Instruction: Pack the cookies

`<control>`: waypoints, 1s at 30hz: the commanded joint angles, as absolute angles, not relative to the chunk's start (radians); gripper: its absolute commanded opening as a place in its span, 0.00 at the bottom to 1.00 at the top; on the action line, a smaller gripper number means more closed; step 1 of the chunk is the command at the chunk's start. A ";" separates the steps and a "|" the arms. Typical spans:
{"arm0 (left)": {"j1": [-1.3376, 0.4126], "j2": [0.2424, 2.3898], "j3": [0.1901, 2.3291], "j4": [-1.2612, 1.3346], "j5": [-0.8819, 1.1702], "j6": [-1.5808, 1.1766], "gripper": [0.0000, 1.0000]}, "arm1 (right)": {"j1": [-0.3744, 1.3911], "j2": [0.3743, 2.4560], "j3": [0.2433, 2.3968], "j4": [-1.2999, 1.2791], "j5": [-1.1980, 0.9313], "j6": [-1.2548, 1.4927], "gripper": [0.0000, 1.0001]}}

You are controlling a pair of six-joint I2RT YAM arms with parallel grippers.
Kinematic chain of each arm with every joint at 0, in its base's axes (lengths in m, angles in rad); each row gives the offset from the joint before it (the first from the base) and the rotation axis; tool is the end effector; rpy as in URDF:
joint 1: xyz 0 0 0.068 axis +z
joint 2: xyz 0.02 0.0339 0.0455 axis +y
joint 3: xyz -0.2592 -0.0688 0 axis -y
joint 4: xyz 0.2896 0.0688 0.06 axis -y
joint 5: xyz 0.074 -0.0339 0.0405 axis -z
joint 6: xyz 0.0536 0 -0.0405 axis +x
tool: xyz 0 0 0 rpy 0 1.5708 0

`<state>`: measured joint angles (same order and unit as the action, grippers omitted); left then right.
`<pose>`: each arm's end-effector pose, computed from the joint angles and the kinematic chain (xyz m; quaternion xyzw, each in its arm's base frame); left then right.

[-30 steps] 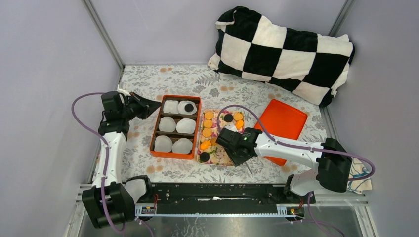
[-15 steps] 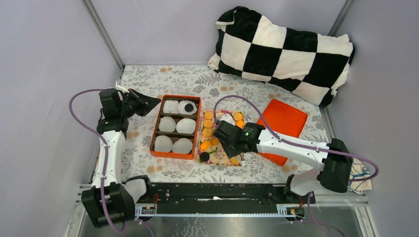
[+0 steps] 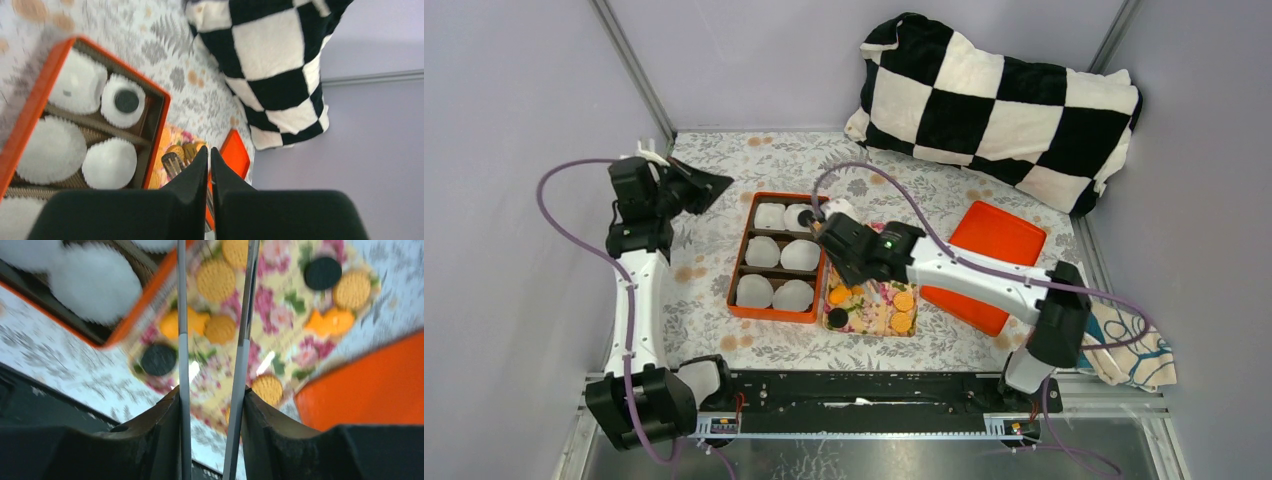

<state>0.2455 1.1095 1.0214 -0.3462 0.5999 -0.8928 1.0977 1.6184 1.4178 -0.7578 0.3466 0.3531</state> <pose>0.3038 0.0449 0.3301 -0.3000 0.7640 -0.3996 0.4082 0.1983 0.3474 0.2717 -0.2932 0.8938 0.0740 0.3312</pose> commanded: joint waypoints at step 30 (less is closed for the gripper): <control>0.372 1.117 1.134 -0.403 0.575 -0.779 0.08 | 0.986 2.265 2.116 -0.547 0.221 0.086 0.46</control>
<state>0.3618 1.1324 1.1473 -0.4191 0.5507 -0.8009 0.9871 2.3295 2.1399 -0.6621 0.2333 0.1165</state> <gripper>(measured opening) 0.075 0.460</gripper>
